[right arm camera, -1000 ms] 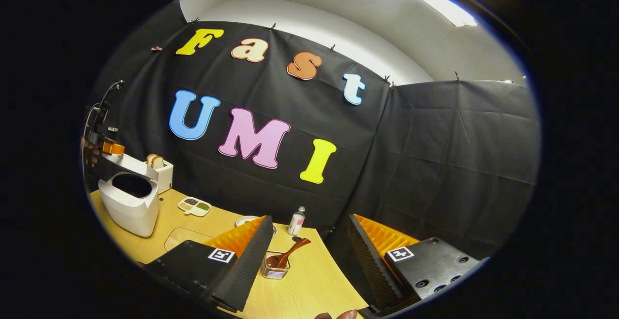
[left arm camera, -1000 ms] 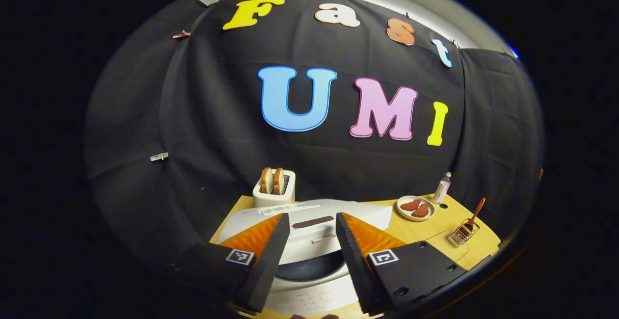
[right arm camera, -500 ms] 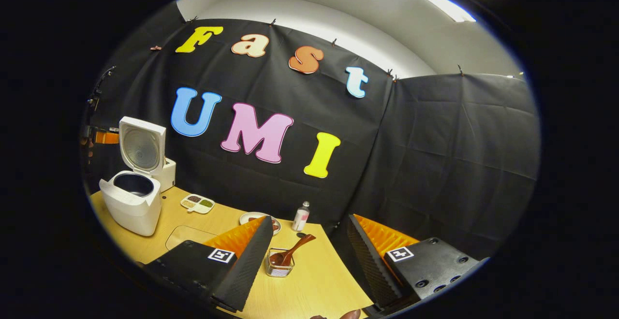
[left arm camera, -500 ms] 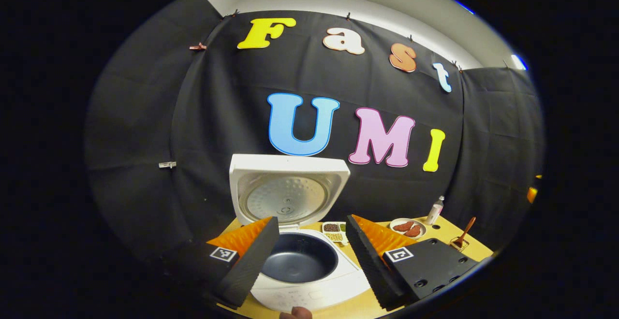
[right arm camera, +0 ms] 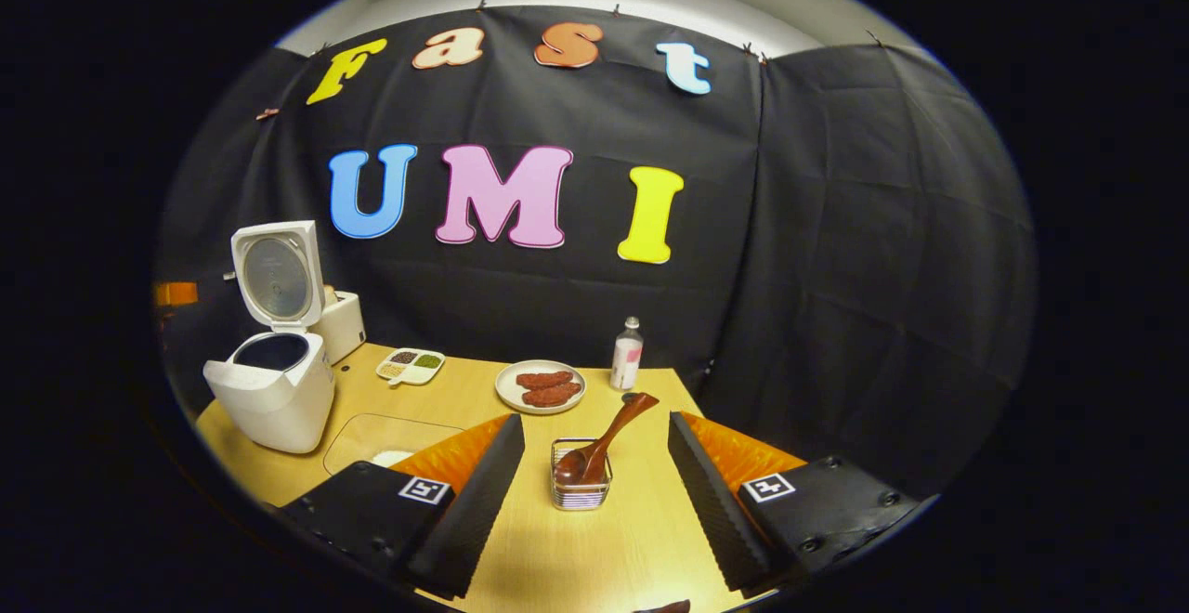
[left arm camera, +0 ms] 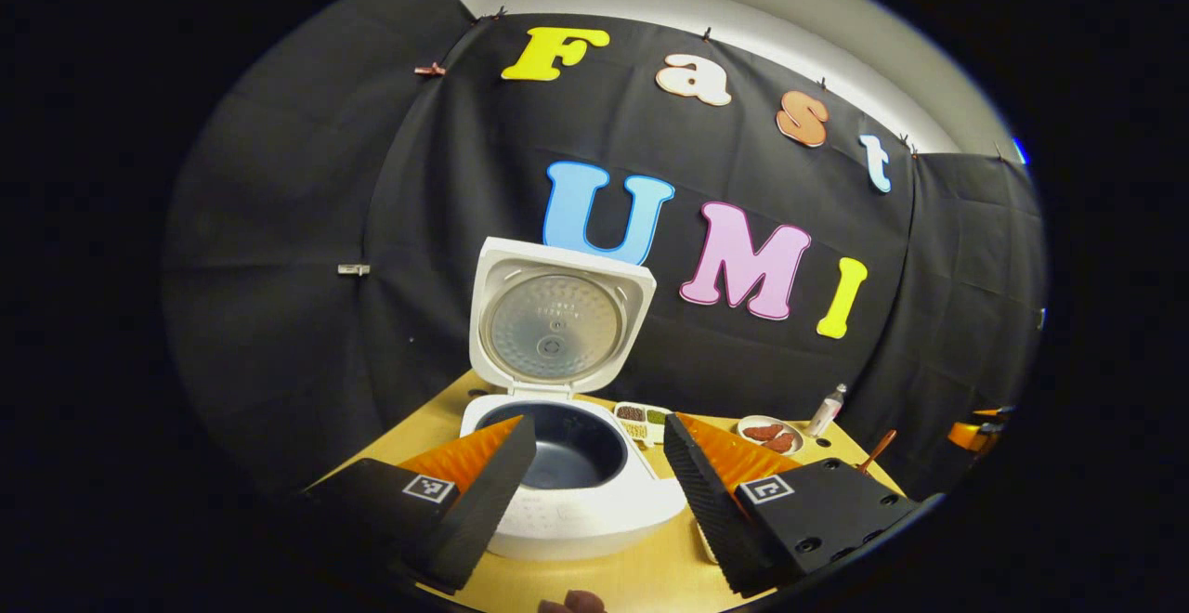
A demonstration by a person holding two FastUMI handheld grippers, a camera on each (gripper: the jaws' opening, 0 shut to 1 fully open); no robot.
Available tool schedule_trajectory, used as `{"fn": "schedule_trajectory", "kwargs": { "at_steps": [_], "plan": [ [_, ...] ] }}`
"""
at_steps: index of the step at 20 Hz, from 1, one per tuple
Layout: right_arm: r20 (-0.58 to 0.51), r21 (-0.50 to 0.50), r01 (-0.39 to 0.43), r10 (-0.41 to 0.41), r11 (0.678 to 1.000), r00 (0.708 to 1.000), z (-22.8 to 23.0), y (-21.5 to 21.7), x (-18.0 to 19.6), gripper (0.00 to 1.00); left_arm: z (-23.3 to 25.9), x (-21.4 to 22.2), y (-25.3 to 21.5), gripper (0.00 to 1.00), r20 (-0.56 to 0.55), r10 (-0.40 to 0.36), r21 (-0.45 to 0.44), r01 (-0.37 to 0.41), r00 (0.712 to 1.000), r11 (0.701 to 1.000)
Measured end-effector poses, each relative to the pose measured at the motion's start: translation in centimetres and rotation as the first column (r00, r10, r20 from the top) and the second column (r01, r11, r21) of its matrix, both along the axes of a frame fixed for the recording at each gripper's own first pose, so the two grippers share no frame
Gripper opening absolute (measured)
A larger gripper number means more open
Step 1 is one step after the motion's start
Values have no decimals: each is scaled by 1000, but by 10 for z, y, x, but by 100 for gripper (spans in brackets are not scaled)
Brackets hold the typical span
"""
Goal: Close the left gripper, press the button to open the rice cooker; take a wooden spoon from the chopstick holder with the right hand, scoop a spoonful of rice and pour it into the rice cooker, then put the wooden spoon back into the chopstick holder.
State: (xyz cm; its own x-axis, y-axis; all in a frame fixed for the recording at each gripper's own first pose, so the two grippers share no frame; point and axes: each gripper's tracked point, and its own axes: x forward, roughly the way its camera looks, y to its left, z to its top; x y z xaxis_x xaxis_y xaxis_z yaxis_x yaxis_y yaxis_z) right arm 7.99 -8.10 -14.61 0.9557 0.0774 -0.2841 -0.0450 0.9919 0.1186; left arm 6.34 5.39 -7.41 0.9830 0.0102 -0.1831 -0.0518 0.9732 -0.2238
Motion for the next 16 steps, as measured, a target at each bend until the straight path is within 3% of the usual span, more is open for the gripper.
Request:
{"fn": "schedule_trajectory", "kwargs": {
  "at_steps": [5, 10, 16],
  "plan": [
    [-97, 153, 0, 14, 988, 995, -72, -14, 49, 96, -28, -32, -10, 95, -57, 34, 64, -31, 998, 997],
    [-158, 219, -34, 70, 975, 985, -127, -7, 88, 76, -50, -54, -32, 95, -113, 20, 84, -10, 993, 996],
    [-190, 282, -48, 105, 958, 976, -165, 7, 130, 75, -66, -69, -34, 95, -155, 28, 121, -9, 987, 993]
  ]
}}
